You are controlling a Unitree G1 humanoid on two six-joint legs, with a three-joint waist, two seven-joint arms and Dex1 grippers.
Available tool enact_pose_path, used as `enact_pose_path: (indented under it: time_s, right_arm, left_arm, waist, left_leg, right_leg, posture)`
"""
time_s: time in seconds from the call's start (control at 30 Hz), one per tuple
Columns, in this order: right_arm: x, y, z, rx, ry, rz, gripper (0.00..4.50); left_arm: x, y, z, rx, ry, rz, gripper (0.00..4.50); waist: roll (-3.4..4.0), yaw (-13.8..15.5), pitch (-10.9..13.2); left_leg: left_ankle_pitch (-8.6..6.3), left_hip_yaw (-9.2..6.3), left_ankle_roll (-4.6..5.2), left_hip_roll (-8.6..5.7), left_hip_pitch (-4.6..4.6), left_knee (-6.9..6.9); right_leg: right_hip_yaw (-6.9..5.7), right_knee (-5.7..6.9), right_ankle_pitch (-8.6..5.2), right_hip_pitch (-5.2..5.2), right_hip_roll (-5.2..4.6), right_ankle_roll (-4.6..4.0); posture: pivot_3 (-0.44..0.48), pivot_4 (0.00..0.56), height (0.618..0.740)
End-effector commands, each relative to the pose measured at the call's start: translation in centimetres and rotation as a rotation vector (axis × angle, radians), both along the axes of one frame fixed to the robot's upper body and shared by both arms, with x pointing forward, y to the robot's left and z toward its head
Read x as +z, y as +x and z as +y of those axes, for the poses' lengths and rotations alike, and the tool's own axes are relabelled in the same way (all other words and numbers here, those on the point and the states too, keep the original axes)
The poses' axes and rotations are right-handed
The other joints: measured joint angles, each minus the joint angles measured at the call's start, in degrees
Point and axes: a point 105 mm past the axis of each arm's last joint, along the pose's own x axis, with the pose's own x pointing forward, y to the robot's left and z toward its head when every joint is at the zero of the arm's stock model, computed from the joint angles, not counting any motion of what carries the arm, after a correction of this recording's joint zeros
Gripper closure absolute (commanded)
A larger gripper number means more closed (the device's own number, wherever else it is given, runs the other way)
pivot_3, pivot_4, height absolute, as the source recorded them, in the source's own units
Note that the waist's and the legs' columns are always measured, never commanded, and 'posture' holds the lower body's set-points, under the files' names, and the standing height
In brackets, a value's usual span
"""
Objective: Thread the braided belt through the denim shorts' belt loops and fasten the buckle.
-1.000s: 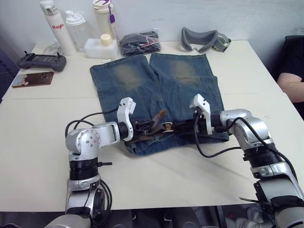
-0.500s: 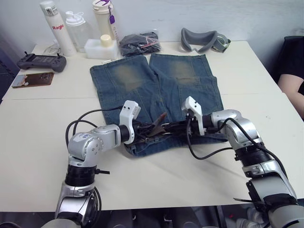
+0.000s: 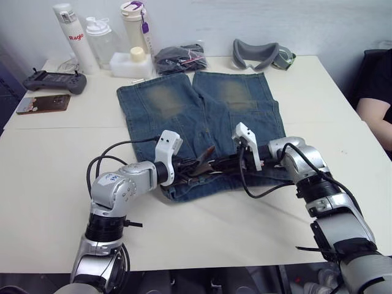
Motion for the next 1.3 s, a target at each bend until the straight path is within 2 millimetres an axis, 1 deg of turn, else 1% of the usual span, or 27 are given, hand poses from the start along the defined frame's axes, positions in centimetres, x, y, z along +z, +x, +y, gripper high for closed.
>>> enact_pose_path:
  time_s: [0.03, 0.1, 0.17, 0.2, 0.3, 0.37, 0.43, 0.5, 0.53, 0.57, 0.6, 0.63, 0.67, 0.73, 0.8, 0.83, 0.87, 0.9, 0.97, 1.03, 1.13, 1.23, 1.3]
  right_arm:
    - [-4.6, -1.0, -0.8, -0.009, -0.146, 0.147, 4.47]
    - [-5.5, -1.3, -0.9, 0.002, -0.183, 0.188, 4.47]
    - [-6.2, -2.1, -0.7, 0.027, -0.202, 0.262, 4.47]
    - [-6.7, -2.6, -0.8, 0.047, -0.219, 0.297, 4.47]
    - [-8.0, -3.4, -1.2, 0.073, -0.288, 0.342, 4.47]
    - [-8.6, -3.5, -1.3, 0.073, -0.313, 0.352, 4.47]
    - [-9.4, -3.5, -1.4, 0.06, -0.343, 0.364, 4.47]
    - [-10.3, -3.7, -1.6, 0.044, -0.377, 0.375, 4.47]
    - [-10.6, -3.7, -1.7, 0.04, -0.385, 0.377, 4.47]
    - [-10.9, -3.7, -1.8, 0.033, -0.393, 0.375, 4.47]
    - [-11.2, -3.7, -1.8, 0.02, -0.401, 0.371, 4.47]
    - [-11.5, -3.6, -1.9, 0.01, -0.411, 0.364, 4.47]
    - [-11.6, -3.6, -1.9, 0.004, -0.418, 0.359, 4.47]
    - [-12.3, -3.7, -2.3, -0.011, -0.449, 0.336, 4.47]
    - [-13.1, -3.9, -2.8, -0.019, -0.484, 0.319, 4.47]
    - [-13.3, -3.9, -3.0, -0.018, -0.494, 0.312, 4.47]
    - [-13.6, -4.1, -3.1, -0.024, -0.497, 0.313, 4.47]
    - [-13.9, -4.2, -3.2, -0.029, -0.496, 0.315, 4.47]
    - [-14.2, -4.7, -2.9, -0.027, -0.468, 0.322, 4.47]
    - [-14.5, -5.3, -2.8, 0.004, -0.477, 0.301, 4.47]
    - [-15.2, -5.8, -2.6, 0.014, -0.495, 0.26, 4.47]
    - [-15.5, -6.2, -2.4, 0.017, -0.495, 0.263, 4.47]
    - [-16.1, -6.7, -2.7, 0.038, -0.527, 0.259, 4.47]
  left_arm:
    - [-0.6, 0.2, 0.3, 0.027, 0.009, 0.009, 4.5]
    - [-0.5, 0.4, 0.3, 0.036, 0.005, 0.002, 4.5]
    - [-0.4, 0.5, 0.4, 0.042, 0.003, -0.004, 4.5]
    - [-0.4, 0.6, 0.4, 0.044, 0.001, -0.007, 4.5]
    - [-0.2, 0.8, 0.2, 0.049, -0.005, -0.016, 4.5]
    - [-0.1, 0.9, 0.1, 0.051, -0.009, -0.022, 4.5]
    - [0.5, 1.5, 0.0, 0.06, -0.019, -0.046, 4.5]
    - [1.6, 2.3, -0.2, 0.063, -0.042, -0.081, 4.5]
    - [2.0, 2.5, -0.4, 0.062, -0.052, -0.09, 4.5]
    - [2.5, 2.7, -0.6, 0.053, -0.066, -0.098, 4.5]
    - [3.2, 2.9, -1.1, 0.037, -0.087, -0.108, 4.5]
    - [4.0, 3.1, -1.5, 0.017, -0.113, -0.115, 4.5]
    - [4.6, 3.2, -1.8, 0.004, -0.13, -0.119, 4.5]
    - [6.3, 3.6, -2.6, -0.052, -0.124, -0.164, 4.5]
    - [7.8, 4.4, -2.4, -0.066, -0.117, -0.186, 4.5]
    - [8.1, 4.7, -2.3, -0.065, -0.118, -0.186, 4.5]
    - [9.0, 4.9, -2.4, -0.086, -0.122, -0.197, 4.5]
    - [9.5, 5.1, -2.4, -0.102, -0.123, -0.205, 4.5]
    - [11.3, 5.3, -3.0, -0.15, -0.138, -0.232, 4.5]
    - [12.7, 5.4, -3.9, -0.194, -0.15, -0.257, 4.5]
    - [15.3, 5.1, -6.1, -0.29, -0.177, -0.302, 4.5]
    - [17.1, 5.0, -8.0, -0.356, -0.189, -0.331, 4.5]
    - [18.5, 4.6, -10.0, -0.425, -0.188, -0.369, 4.5]
  waist:
    - [-0.04, 0.0, -0.2]
    - [-0.05, 0.0, -0.2]
    - [-0.02, 0.0, -0.4]
    - [-0.01, 0.0, -0.5]
    - [-0.16, 0.0, -1.1]
    - [-0.23, 0.0, -1.4]
    - [-0.17, 0.0, -1.8]
    - [-0.15, 0.0, -2.0]
    - [-0.18, 0.0, -2.0]
    - [-0.18, 0.0, -2.2]
    - [-0.2, 0.0, -2.3]
    - [-0.23, 0.0, -2.5]
    - [-0.23, 0.0, -2.7]
    - [-0.24, -0.3, -2.8]
    - [-0.26, -0.4, -2.8]
    - [-0.2, -0.4, -2.9]
    - [-0.12, -0.5, -2.9]
    - [-0.1, -0.5, -2.9]
    - [-0.14, -0.4, -3.0]
    - [-0.15, -0.4, -3.0]
    - [-0.14, -0.3, -3.0]
    - [-0.13, -0.4, -3.0]
    - [-0.07, -0.4, -3.0]
  left_leg:
    - [-0.01, 0.0, 0.0, 0.0, 0.04, -0.02]
    - [-0.04, 0.0, -0.05, 0.0, 0.28, -0.1]
    - [-0.1, -0.02, -0.11, -0.01, 0.81, -0.32]
    - [-0.12, -0.04, -0.13, -0.01, 0.89, -0.39]
    - [-0.16, -0.14, -0.17, 0.0, 0.88, -0.46]
    - [-0.19, -0.25, -0.22, 0.0, 0.88, -0.47]
    - [-0.22, -0.38, -0.27, 0.0, 0.88, -0.48]
    - [-0.24, -0.47, -0.31, 0.0, 0.92, -0.49]
    - [-0.25, -0.54, -0.31, 0.0, 1.09, -0.5]
    - [-0.39, -0.61, -0.41, 0.01, 1.46, -0.61]
    - [-0.68, -0.66, -0.66, 0.02, 1.77, -0.72]
    - [-0.98, -0.75, -0.41, 0.03, 1.88, -0.72]
    - [-1.12, -0.82, -0.57, 0.04, 1.93, -0.72]
    - [-1.19, -0.93, -0.69, 0.06, 2.21, -0.75]
    - [-1.25, -0.92, -0.73, 0.04, 2.6, -0.94]
    - [-1.24, -0.92, -0.74, 0.04, 2.75, -1.06]
    - [-1.22, -0.93, -0.77, 0.02, 2.91, -1.21]
    - [-1.2, -0.92, -0.8, -0.01, 3.23, -1.45]
    - [-1.21, -0.94, -0.81, -0.02, 3.55, -1.57]
    - [-1.21, -0.97, -0.87, -0.02, 3.6, -1.6]
    - [-1.23, -0.99, -0.89, -0.01, 3.61, -1.62]
    - [-1.24, -0.98, -0.89, -0.02, 3.61, -1.65]
    - [-1.24, -0.98, -0.89, -0.02, 3.59, -1.66]
  right_leg:
    - [-0.01, -0.02, 0.0, 0.04, -0.01, 0.0]
    - [-0.01, -0.09, -0.01, 0.26, -0.01, -0.02]
    - [-0.03, -0.34, -0.03, 0.8, -0.01, -0.05]
    - [-0.07, -0.41, -0.04, 0.9, -0.01, -0.06]
    - [-0.18, -0.47, -0.13, 0.93, -0.03, -0.13]
    - [-0.29, -0.48, -0.2, 0.98, -0.03, -0.17]
    - [-0.39, -0.51, -0.23, 1.04, -0.03, -0.22]
    - [-0.48, -0.57, -0.24, 1.14, -0.03, -0.23]
    - [-0.55, -0.65, -0.25, 1.36, -0.04, -0.25]
    - [-0.64, -0.83, -0.28, 1.78, -0.03, -0.29]
    - [-0.68, -0.99, -0.32, 2.12, -0.03, -0.32]
    - [-0.76, -1.05, -0.37, 2.34, -0.03, -0.31]
    - [-0.84, -1.14, -0.37, 2.43, -0.03, -0.31]
    - [-0.98, -1.33, -0.38, 2.83, -0.03, -0.31]
    - [-0.97, -1.45, -0.41, 3.21, -0.03, -0.3]
    - [-0.97, -1.52, -0.41, 3.32, -0.03, -0.3]
    - [-0.98, -1.64, -0.41, 3.48, -0.03, -0.3]
    - [-0.97, -1.85, -0.41, 3.78, -0.03, -0.3]
    - [-0.97, -1.93, -0.44, 3.92, -0.03, -0.31]
    - [-1.0, -1.96, -0.45, 3.91, -0.03, -0.31]
    - [-1.0, -2.02, -0.45, 3.9, -0.03, -0.3]
    - [-0.98, -2.02, -0.45, 3.9, -0.04, -0.29]
    - [-0.95, -2.02, -0.45, 3.87, -0.04, -0.29]
  posture:
    - [0.0, 0.15, 0.681]
    - [0.0, 0.15, 0.681]
    - [0.0, 0.15, 0.681]
    - [0.0, 0.15, 0.681]
    - [0.0, 0.15, 0.681]
    - [0.0, 0.15, 0.681]
    - [0.0, 0.15, 0.681]
    - [0.0, 0.15, 0.681]
    - [0.0, 0.15, 0.681]
    - [0.0, 0.15, 0.681]
    - [0.0, 0.15, 0.681]
    - [0.0, 0.15, 0.681]
    - [0.0, 0.15, 0.681]
    - [0.0, 0.15, 0.681]
    - [0.0, 0.15, 0.681]
    - [0.0, 0.15, 0.681]
    - [0.0, 0.15, 0.681]
    - [0.0, 0.15, 0.681]
    - [0.0, 0.15, 0.681]
    - [0.0, 0.15, 0.681]
    - [0.0, 0.15, 0.681]
    - [0.0, 0.15, 0.681]
    - [0.0, 0.15, 0.681]
